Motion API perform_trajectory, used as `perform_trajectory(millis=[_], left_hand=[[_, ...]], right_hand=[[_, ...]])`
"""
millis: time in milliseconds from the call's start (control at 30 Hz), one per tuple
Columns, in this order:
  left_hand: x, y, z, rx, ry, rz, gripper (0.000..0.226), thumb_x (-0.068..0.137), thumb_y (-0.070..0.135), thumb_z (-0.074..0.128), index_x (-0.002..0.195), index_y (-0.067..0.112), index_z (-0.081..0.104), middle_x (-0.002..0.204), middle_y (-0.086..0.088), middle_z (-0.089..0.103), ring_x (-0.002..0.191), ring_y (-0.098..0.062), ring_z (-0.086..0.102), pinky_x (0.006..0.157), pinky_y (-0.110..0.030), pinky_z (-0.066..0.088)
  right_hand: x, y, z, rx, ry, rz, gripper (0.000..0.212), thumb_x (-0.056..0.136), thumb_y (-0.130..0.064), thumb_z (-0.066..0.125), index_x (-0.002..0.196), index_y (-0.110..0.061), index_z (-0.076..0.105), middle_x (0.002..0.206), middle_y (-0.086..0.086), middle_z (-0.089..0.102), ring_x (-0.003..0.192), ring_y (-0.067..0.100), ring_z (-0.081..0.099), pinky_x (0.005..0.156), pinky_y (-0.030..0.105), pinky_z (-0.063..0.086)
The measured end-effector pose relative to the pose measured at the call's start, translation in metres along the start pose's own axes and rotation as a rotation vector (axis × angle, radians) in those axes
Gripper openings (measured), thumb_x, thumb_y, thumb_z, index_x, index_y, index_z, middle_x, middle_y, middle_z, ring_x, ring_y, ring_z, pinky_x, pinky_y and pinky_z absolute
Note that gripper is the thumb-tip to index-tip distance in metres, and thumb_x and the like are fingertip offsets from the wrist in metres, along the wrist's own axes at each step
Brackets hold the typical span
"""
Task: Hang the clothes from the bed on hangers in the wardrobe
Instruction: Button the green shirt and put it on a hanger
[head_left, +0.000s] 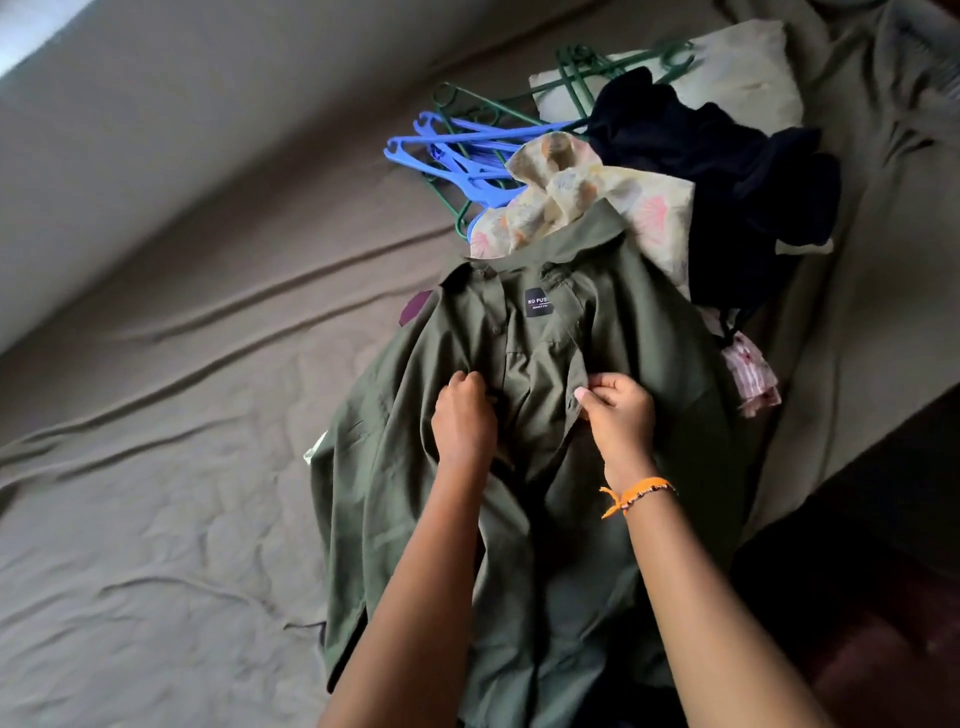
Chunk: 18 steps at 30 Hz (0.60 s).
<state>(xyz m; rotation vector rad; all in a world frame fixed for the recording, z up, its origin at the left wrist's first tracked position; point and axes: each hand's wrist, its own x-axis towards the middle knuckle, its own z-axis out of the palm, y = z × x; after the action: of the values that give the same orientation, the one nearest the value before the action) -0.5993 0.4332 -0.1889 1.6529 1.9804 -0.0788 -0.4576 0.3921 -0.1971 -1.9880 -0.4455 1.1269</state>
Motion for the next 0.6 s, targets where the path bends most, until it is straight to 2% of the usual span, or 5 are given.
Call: perform_trajectory(millis=[133,267,333,433,600], left_hand=[[0.002,0.001,-0.007,-0.096,-0.024,-0.004,0.017,0.089,0.012,0.053,0.096,0.006,0.067,0.11,-0.014,0.061,0.104,-0.037,0.055,0.081,-0.041,0.043],[0.0,-0.003,-0.007,0.025,-0.061,0.059,0.019,0.09,0.013,0.052,0.103,0.004,0.062,0.111,-0.017,0.06,0.105,-0.04,0.055,0.082,-0.043,0.044],[0.001,-0.006,-0.009,-0.027,-0.046,0.102,0.015,0.084,0.012,0.056,0.095,0.006,0.064,0.103,-0.015,0.064,0.098,-0.036,0.058,0.078,-0.037,0.045],[-0.002,-0.009,-0.015,-0.376,0.02,0.039,0.007,0.074,0.008,0.067,0.081,0.01,0.066,0.08,-0.005,0.068,0.076,-0.019,0.061,0.066,-0.022,0.039],[-0.032,-0.004,-0.023,-0.978,-0.119,-0.132,0.008,0.078,0.003,0.073,0.082,0.008,0.068,0.064,0.002,0.064,0.053,0.001,0.056,0.058,-0.014,0.045]], right_hand=[[-0.016,-0.005,-0.001,0.165,-0.088,-0.05,0.029,0.084,0.008,0.057,0.073,-0.019,0.055,0.068,0.0,0.056,0.057,-0.001,0.048,0.063,0.023,0.043],[-0.032,-0.012,0.008,0.138,-0.125,-0.113,0.03,0.08,0.005,0.064,0.076,-0.024,0.062,0.076,-0.006,0.064,0.066,0.001,0.057,0.066,0.015,0.046],[-0.036,-0.012,0.012,0.038,-0.088,-0.156,0.033,0.074,0.005,0.07,0.077,-0.026,0.059,0.079,-0.01,0.063,0.07,0.005,0.06,0.066,0.013,0.047],[-0.04,-0.013,0.016,-0.037,-0.032,-0.197,0.03,0.071,0.005,0.073,0.082,-0.016,0.054,0.076,-0.002,0.063,0.063,0.004,0.059,0.061,0.011,0.047],[-0.056,-0.023,0.029,0.003,-0.042,-0.208,0.033,0.068,-0.001,0.077,0.076,-0.018,0.05,0.066,-0.005,0.062,0.053,-0.006,0.057,0.057,0.01,0.045]])
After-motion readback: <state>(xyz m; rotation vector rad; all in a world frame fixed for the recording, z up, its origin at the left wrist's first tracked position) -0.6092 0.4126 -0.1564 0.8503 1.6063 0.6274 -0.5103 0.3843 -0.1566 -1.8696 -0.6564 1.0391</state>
